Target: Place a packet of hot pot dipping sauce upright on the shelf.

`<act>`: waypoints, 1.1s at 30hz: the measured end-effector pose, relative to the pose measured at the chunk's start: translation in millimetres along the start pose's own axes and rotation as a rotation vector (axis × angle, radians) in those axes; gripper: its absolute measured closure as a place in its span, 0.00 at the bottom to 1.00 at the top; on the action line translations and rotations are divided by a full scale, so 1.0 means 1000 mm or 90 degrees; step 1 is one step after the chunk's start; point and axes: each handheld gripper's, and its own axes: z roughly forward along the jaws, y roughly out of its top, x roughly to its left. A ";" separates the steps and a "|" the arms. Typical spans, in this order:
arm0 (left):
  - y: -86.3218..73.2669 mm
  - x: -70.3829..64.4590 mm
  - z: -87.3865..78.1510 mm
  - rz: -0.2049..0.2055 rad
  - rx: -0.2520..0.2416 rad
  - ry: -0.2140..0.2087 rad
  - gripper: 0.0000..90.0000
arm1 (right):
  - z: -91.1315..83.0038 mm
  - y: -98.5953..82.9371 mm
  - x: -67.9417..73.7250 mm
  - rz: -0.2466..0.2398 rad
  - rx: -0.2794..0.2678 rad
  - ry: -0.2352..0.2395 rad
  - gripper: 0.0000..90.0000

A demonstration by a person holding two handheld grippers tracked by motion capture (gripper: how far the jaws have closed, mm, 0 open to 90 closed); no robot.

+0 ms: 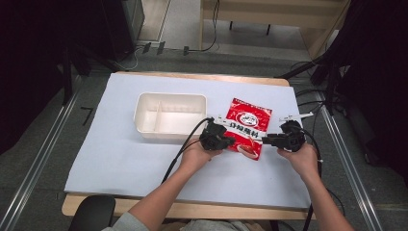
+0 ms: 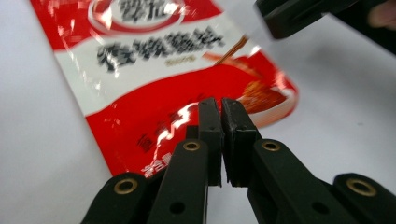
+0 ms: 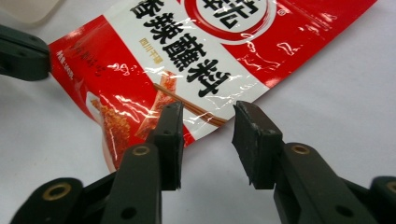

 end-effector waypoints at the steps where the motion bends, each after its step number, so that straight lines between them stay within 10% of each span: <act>1: -0.002 0.002 0.004 -0.004 0.006 0.006 0.98 | 0.000 0.000 -0.001 0.001 -0.002 -0.003 0.71; 16: -0.016 0.011 0.012 -0.016 0.001 0.016 1.00 | 0.005 0.017 -0.011 0.036 -0.044 -0.018 0.40; 33: -0.016 0.012 0.012 -0.029 0.006 0.011 1.00 | 0.045 0.043 -0.042 0.100 -0.021 -0.007 0.40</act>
